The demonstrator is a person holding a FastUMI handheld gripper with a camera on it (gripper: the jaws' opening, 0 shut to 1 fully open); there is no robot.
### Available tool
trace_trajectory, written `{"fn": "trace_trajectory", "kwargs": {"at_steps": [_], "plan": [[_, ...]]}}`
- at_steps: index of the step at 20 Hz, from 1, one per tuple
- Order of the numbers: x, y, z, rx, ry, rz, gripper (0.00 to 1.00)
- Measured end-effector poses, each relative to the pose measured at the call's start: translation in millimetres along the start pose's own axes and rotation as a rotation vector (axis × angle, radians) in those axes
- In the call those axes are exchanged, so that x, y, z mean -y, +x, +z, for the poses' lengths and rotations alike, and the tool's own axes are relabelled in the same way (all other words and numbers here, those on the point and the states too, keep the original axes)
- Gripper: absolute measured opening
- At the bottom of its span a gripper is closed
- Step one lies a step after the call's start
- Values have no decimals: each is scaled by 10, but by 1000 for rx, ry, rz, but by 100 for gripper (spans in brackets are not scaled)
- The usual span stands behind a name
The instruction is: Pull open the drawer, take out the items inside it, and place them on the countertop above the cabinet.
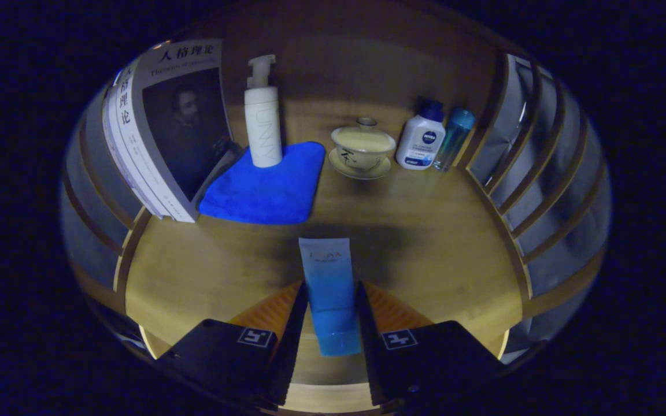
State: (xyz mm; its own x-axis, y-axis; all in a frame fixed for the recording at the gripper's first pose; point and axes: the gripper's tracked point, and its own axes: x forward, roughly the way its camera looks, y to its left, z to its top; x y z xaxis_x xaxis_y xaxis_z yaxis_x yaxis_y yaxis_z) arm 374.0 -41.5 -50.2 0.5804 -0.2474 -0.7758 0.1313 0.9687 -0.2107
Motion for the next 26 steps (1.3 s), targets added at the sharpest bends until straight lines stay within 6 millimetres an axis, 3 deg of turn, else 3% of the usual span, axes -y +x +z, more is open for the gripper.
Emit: {"fn": "trace_trajectory", "kwargs": {"at_steps": [4, 9, 11, 17, 22, 26], "plan": [[-41, -275, 73, 69, -19, 33, 68], [-87, -625, -70, 137, -56, 93, 80], [-92, -768, -168, 150, -64, 104, 85], [-112, -1181, -484, 216, -90, 153, 85], [-104, -1581, -869, 276, -97, 177, 85], [-212, -1942, -1223, 368, -125, 200, 85]]}}
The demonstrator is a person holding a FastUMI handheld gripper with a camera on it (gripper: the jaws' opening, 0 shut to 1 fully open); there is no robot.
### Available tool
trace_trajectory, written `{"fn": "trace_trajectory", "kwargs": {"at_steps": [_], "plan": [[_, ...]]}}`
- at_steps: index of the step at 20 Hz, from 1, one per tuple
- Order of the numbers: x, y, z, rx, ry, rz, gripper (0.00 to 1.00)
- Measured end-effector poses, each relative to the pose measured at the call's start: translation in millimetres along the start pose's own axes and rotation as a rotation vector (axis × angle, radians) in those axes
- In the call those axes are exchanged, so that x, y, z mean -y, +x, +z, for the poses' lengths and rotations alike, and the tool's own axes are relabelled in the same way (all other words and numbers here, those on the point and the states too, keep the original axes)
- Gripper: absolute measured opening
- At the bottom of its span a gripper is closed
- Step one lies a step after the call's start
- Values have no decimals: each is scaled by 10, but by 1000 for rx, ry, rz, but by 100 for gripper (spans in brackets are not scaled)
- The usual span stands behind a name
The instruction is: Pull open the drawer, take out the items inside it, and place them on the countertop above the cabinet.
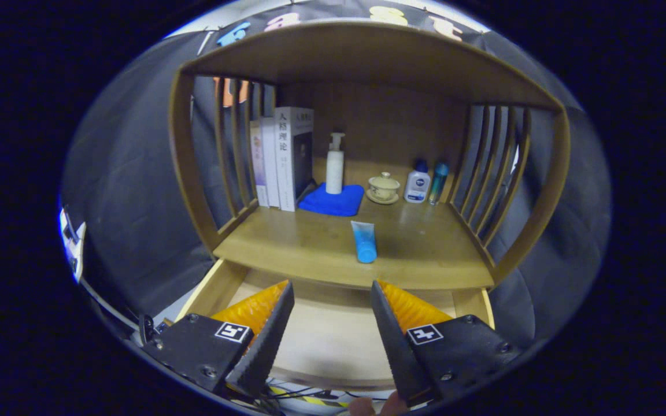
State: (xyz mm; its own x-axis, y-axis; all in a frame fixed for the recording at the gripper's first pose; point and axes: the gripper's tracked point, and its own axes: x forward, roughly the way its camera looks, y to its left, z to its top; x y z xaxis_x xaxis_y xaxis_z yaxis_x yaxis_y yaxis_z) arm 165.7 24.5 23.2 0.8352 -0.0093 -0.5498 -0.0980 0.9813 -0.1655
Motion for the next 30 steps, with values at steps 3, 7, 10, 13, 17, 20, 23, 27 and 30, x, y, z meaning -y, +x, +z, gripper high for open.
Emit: {"fn": "trace_trajectory", "kwargs": {"at_steps": [3, 7, 10, 13, 17, 20, 23, 27, 30], "plan": [[-129, -268, -166, 68, -9, 15, 88], [-176, -548, -410, 165, 3, -7, 99], [-171, -648, -598, 244, 50, -29, 100], [-237, -687, -792, 314, 88, -16, 100], [-197, -666, -1204, 366, 104, -47, 100], [-136, -581, -1537, 378, 84, -93, 100], [-63, -455, -1857, 350, 84, -121, 100], [24, -235, -2170, 296, 125, -125, 100], [50, -100, -2226, 282, 122, -126, 100]]}}
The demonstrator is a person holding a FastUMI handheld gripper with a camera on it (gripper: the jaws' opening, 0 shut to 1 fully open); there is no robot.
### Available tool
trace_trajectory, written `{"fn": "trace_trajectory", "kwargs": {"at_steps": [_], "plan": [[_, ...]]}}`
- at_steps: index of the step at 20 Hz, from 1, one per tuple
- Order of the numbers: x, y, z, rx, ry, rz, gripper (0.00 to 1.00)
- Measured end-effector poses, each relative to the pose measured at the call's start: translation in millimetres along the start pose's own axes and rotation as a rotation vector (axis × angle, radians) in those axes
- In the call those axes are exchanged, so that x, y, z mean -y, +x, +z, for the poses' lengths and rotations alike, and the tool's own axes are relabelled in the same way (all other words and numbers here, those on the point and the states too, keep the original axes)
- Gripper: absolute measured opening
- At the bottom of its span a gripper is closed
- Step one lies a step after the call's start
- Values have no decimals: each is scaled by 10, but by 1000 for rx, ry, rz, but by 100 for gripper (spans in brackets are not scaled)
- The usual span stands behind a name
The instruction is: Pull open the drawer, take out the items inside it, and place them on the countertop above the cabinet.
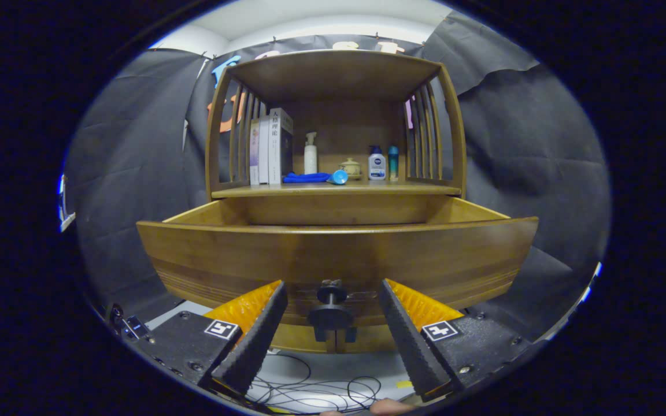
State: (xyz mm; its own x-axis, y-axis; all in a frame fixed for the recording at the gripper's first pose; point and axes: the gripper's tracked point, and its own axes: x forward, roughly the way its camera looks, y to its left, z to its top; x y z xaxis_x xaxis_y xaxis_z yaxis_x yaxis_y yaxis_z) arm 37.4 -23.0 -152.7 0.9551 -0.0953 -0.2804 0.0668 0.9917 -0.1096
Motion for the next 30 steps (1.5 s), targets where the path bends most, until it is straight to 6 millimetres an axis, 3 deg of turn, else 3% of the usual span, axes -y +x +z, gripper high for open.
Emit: {"fn": "trace_trajectory", "kwargs": {"at_steps": [5, 11, 17, 23, 28, 30], "plan": [[69, 126, -133, -27, 8, -33, 100], [45, 168, -121, -1, -11, -45, 100], [66, 369, -41, -10, -15, -26, 99], [55, 738, 152, 2, -25, -29, 100], [51, 1166, 235, -33, -30, -35, 99], [105, 1424, 267, -33, -33, -38, 99]]}}
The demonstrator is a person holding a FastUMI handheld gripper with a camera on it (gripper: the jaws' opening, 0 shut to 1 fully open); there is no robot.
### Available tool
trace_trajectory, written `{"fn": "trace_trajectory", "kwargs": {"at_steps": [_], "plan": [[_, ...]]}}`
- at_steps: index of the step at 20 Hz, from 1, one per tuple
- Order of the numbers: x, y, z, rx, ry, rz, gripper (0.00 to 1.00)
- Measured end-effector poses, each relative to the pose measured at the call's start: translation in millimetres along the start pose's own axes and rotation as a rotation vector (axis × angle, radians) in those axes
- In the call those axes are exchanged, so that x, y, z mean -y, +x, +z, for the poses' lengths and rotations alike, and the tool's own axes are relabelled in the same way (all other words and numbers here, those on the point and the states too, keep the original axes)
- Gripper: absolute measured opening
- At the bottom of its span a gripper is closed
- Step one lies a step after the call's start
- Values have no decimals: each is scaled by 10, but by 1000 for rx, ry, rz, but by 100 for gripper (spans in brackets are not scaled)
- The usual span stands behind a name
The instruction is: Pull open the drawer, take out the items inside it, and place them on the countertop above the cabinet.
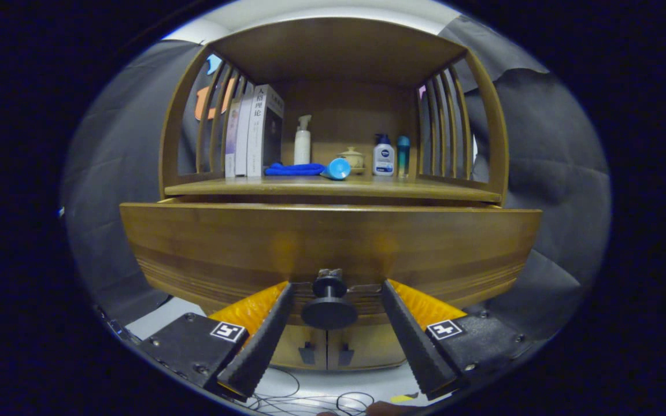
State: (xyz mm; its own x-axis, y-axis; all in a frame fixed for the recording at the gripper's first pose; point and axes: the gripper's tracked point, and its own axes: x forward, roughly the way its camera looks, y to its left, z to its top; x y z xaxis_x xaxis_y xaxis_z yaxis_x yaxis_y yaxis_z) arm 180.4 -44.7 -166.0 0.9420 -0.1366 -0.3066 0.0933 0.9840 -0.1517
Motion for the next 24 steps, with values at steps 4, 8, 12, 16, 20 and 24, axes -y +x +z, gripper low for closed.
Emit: {"fn": "trace_trajectory", "kwargs": {"at_steps": [4, 8, 12, 16, 20, 24], "plan": [[-78, 186, 97, 0, -3, -4, 99], [-68, 439, 167, -7, -16, -9, 99], [0, 531, 162, -8, -32, -29, 100], [-68, 461, 192, -3, -43, 5, 99], [-221, -190, 281, 39, -56, 42, 100], [-303, -767, 428, 75, -18, 106, 99]]}}
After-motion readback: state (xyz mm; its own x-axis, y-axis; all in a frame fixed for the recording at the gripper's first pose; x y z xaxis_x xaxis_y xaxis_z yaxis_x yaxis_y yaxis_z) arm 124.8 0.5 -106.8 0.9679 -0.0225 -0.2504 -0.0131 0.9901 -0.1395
